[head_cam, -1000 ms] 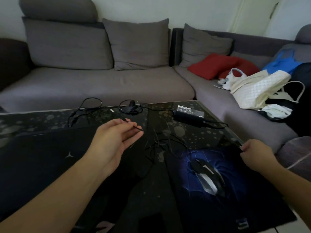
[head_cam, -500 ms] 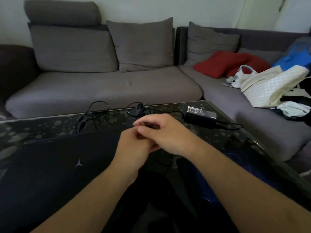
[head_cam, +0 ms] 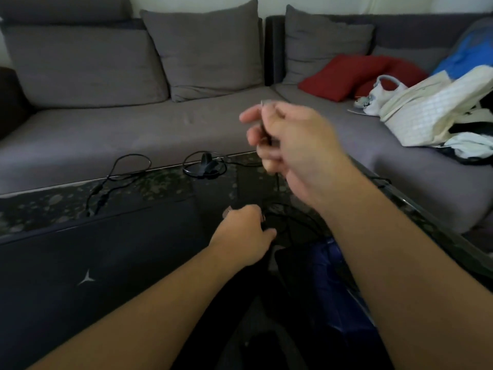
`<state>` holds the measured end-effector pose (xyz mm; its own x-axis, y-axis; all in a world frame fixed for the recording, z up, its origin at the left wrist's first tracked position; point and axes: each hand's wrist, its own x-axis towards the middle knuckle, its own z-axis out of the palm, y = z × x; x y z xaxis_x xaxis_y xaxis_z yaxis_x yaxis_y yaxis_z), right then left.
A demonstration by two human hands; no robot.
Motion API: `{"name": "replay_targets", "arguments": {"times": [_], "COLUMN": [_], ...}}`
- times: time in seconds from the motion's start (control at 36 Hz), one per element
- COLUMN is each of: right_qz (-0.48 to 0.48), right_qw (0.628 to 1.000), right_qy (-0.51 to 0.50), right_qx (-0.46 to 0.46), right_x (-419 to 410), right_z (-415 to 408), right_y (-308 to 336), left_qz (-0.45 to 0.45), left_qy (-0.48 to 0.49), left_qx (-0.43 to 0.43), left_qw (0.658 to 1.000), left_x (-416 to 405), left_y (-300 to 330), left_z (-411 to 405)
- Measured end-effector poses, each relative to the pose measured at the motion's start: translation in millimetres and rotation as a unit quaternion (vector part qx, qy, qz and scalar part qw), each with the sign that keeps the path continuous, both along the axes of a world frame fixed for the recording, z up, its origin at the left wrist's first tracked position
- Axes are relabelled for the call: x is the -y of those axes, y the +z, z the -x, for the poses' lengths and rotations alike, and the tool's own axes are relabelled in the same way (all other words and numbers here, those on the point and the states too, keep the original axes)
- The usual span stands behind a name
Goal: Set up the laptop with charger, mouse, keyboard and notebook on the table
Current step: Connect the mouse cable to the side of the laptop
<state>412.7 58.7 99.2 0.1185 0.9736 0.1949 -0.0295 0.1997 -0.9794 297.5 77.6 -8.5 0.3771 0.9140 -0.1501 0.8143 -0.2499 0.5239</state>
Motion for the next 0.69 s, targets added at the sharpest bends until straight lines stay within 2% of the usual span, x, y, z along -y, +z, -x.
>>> {"name": "replay_targets", "arguments": {"times": [0.06,0.11,0.17,0.22,0.28,0.36,0.44,0.5,0.61,0.69], "right_qz": [-0.033,-0.079,-0.145,-0.209,-0.231,-0.183,-0.075,-0.01,0.103,0.119], "right_qw": [0.998,0.993,0.986,0.976,0.97,0.961,0.955,0.937,0.913,0.911], "right_qy": [0.014,0.01,-0.011,-0.03,-0.071,-0.123,-0.083,-0.051,-0.018,-0.007], "right_qx": [-0.056,-0.091,-0.086,-0.049,0.025,0.167,0.274,0.345,0.394,0.394], "right_x": [4.4,11.1,19.3,25.9,27.2,17.1,5.5,2.2,1.2,-1.9], "right_z": [-12.3,-26.1,-38.9,-46.0,-47.1,-38.6,-20.6,-6.7,13.7,27.0], "right_y": [13.9,26.3,36.9,43.8,42.8,23.4,-16.9,-46.8,-89.8,-104.0], "left_qz": [0.04,0.074,0.075,0.072,0.058,0.032,-0.005,-0.044,-0.126,-0.125], "left_qy": [0.039,0.065,0.057,0.021,-0.011,-0.004,0.019,0.024,0.037,0.039], "left_qx": [0.098,0.224,0.348,0.416,0.365,0.251,0.181,0.126,0.011,-0.036], "left_qw": [0.994,0.97,0.933,0.906,0.929,0.967,0.983,0.991,0.991,0.991], "left_x": [-11.3,-20.1,-26.1,-32.1,-36.6,-37.1,-24.8,-15.7,-6.3,-8.5], "left_y": [-2.2,4.1,19.5,33.7,37.2,29.5,22.6,20.6,20.3,13.7], "left_z": [-8.8,-20.5,-32.3,-40.0,-36.1,-11.9,25.7,52.4,98.5,122.5]}}
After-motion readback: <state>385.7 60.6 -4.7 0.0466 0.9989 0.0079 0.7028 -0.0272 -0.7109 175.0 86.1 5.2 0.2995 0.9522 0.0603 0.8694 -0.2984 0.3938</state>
